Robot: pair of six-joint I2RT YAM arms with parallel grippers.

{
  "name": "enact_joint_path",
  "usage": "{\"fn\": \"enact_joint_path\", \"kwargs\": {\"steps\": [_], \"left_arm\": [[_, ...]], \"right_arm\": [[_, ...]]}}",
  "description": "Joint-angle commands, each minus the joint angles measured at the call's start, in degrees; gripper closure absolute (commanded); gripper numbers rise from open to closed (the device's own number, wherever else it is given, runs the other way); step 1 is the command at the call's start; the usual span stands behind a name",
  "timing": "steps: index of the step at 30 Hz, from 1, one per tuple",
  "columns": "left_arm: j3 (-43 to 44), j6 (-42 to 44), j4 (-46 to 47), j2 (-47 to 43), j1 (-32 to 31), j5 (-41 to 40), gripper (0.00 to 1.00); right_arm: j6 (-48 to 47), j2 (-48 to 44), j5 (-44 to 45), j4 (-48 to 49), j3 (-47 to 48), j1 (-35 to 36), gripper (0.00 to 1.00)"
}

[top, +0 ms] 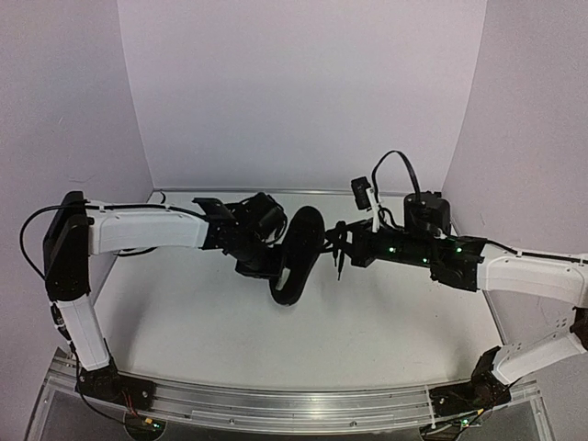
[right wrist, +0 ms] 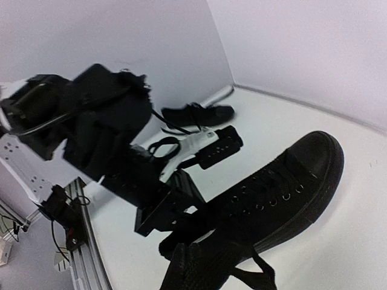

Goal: Tie the shoes

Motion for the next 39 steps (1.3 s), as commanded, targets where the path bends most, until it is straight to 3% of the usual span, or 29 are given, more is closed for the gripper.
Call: {"fn": "enact_joint_path", "kwargs": {"steps": [1, 7, 12, 21, 26, 30, 32, 35, 39], "left_arm": [[0.8, -12.4, 11.3, 2.5, -2.8, -7.0, 1.00], [2.6, -19.6, 14.5, 10.0, -5.5, -6.8, 1.00], [3.0, -20.5, 16.1, 12.5, -5.7, -4.3, 0.99], [2.0, -20.2, 19.1, 12.8, -5.6, 3.0, 0.75], [1.4, -16.8, 16.1, 7.7, -5.0, 3.1, 0.65], [-6.4, -12.4, 18.8, -0.6, -2.4, 3.5, 0.38], [-10.7, -9.4, 21.4, -6.0, -0.4, 3.6, 0.31], [-16.7, -4.8, 27.1, -12.2, 1.7, 6.2, 0.30], [-22.1, 2.5, 38.5, -15.9, 1.9, 16.7, 0.33]], "right_arm": [[3.8, 0.9, 4.4, -7.0, 2.1, -0.7, 1.00], [4.8, 1.3, 3.6, -8.7, 1.5, -2.7, 1.00], [5.3, 1.5, 2.1, -9.0, 1.7, -4.0, 1.00], [4.3, 5.0, -1.9, -8.9, 3.3, -4.4, 1.00], [4.5, 6.9, -3.6, -9.0, 4.7, -4.4, 1.00], [4.3, 7.3, -5.6, -8.9, 5.9, -4.4, 1.00], [4.3, 7.5, -6.7, -8.8, 6.4, -4.4, 1.00], [4.9, 7.7, -7.3, -8.8, 7.2, -4.4, 1.00], [6.1, 8.2, -7.7, -8.2, 8.1, -4.4, 0.99]]}}
